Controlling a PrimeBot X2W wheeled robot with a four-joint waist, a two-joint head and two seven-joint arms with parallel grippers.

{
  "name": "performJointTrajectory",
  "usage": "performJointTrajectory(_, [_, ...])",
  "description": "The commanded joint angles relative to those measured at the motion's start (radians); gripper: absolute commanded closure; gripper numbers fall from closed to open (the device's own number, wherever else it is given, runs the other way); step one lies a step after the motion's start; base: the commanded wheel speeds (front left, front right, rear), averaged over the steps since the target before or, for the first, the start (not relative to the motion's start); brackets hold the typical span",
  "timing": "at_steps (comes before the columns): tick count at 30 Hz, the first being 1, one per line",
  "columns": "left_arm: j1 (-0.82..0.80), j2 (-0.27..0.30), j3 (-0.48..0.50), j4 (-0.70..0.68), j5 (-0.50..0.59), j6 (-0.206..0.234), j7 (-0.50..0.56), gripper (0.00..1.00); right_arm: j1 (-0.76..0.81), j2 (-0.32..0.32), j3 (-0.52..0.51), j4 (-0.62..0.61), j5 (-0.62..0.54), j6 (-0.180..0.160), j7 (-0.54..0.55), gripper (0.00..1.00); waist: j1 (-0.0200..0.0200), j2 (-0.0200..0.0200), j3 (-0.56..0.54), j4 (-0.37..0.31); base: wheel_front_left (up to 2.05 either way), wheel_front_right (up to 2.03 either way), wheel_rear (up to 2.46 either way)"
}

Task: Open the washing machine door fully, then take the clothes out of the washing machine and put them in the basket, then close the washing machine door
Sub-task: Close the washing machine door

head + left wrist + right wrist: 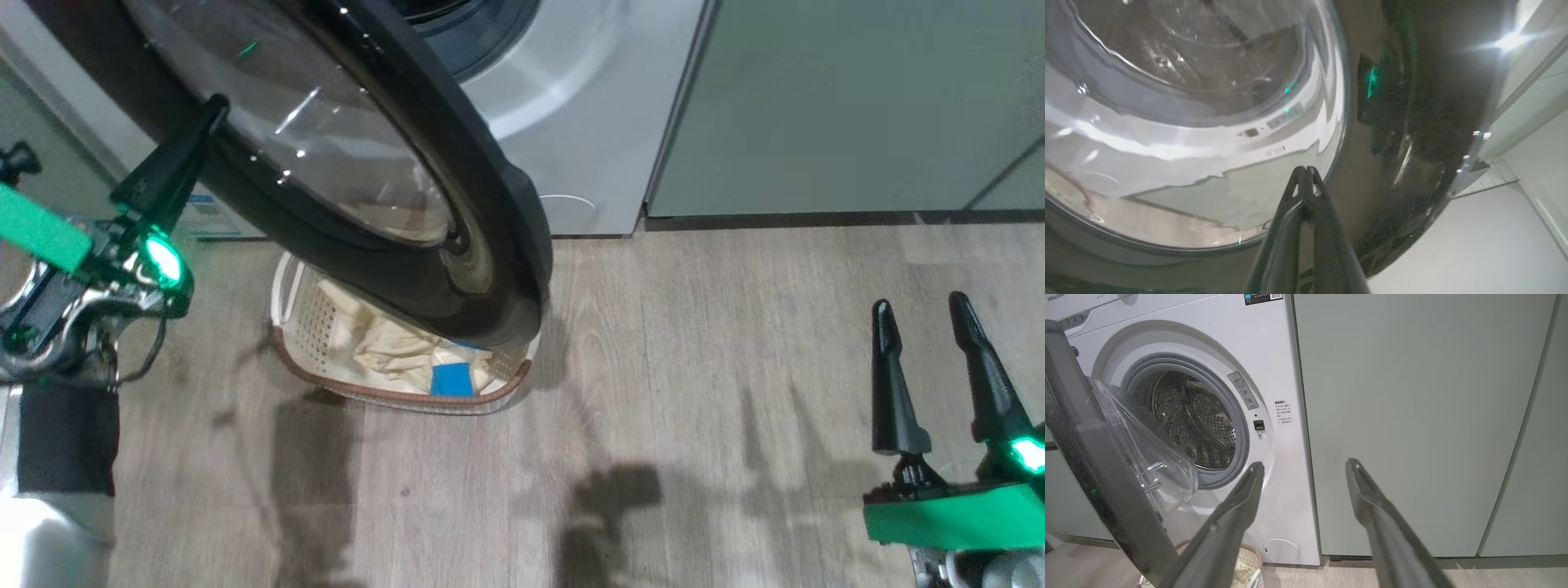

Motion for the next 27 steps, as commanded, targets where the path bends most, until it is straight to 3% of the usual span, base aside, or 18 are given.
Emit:
performJointTrajectory(1, [-0.001, 0.031, 0.057, -0.058, 0.006, -0.014, -0.022, 0.93, -0.041, 0.001, 0.012, -0.040, -0.003, 0.003, -0.006, 0.00, 0.0000, 0.0000, 0.000, 0.013, 0.00, 0.00, 0.00])
performJointTrajectory(2, [0.013, 0.027, 0.061, -0.072, 0.013, -0.016, -0.034, 0.48, -0.041, 0.001, 0.010, -0.041, -0.004, 0.003, -0.006, 0.00, 0.0000, 0.0000, -0.001, 0.018, 0.00, 0.00, 0.00])
performJointTrajectory(3, [0.013, 0.027, 0.061, -0.072, 0.013, -0.016, -0.034, 0.48, -0.041, 0.001, 0.010, -0.041, -0.004, 0.003, -0.006, 0.00, 0.0000, 0.0000, -0.001, 0.018, 0.00, 0.00, 0.00])
performJointTrajectory(4, [0.028, 0.023, 0.062, -0.087, 0.022, -0.017, -0.043, 0.01, -0.040, 0.001, 0.008, -0.042, -0.005, 0.003, -0.006, 0.00, 0.0000, 0.0000, -0.001, 0.023, 0.00, 0.00, 0.00])
performJointTrajectory(16, [0.154, -0.014, 0.084, -0.229, 0.187, -0.031, -0.220, 0.00, -0.043, 0.001, 0.002, -0.043, -0.012, 0.003, -0.006, 0.00, 0.0000, 0.0000, -0.005, 0.051, 0.00, 0.00, 0.00])
performJointTrajectory(19, [0.178, -0.004, 0.078, -0.264, 0.311, -0.033, -0.308, 0.00, -0.043, 0.001, 0.000, -0.044, -0.017, 0.003, -0.006, 0.00, 0.0000, 0.0000, -0.008, 0.055, 0.00, 0.00, 0.00])
performJointTrajectory(21, [0.211, 0.034, 0.057, -0.286, 0.482, -0.025, -0.390, 0.00, -0.042, 0.001, 0.000, -0.045, -0.020, 0.003, -0.006, 0.00, 0.0000, 0.0000, -0.011, 0.057, 0.00, 0.00, 0.00])
performJointTrajectory(22, [0.239, 0.037, 0.037, -0.305, 0.617, -0.002, -0.475, 0.00, -0.040, 0.001, -0.002, -0.044, -0.022, 0.003, -0.006, 0.00, 0.0000, 0.0000, -0.016, 0.058, 0.00, 0.00, 0.00])
performJointTrajectory(27, [0.336, 0.060, -0.020, -0.347, 0.943, 0.088, -0.652, 0.00, -0.026, 0.001, 0.001, -0.042, -0.024, 0.003, -0.006, 0.00, 0.0000, 0.0000, -0.033, 0.063, 0.00, 0.00, 0.00])
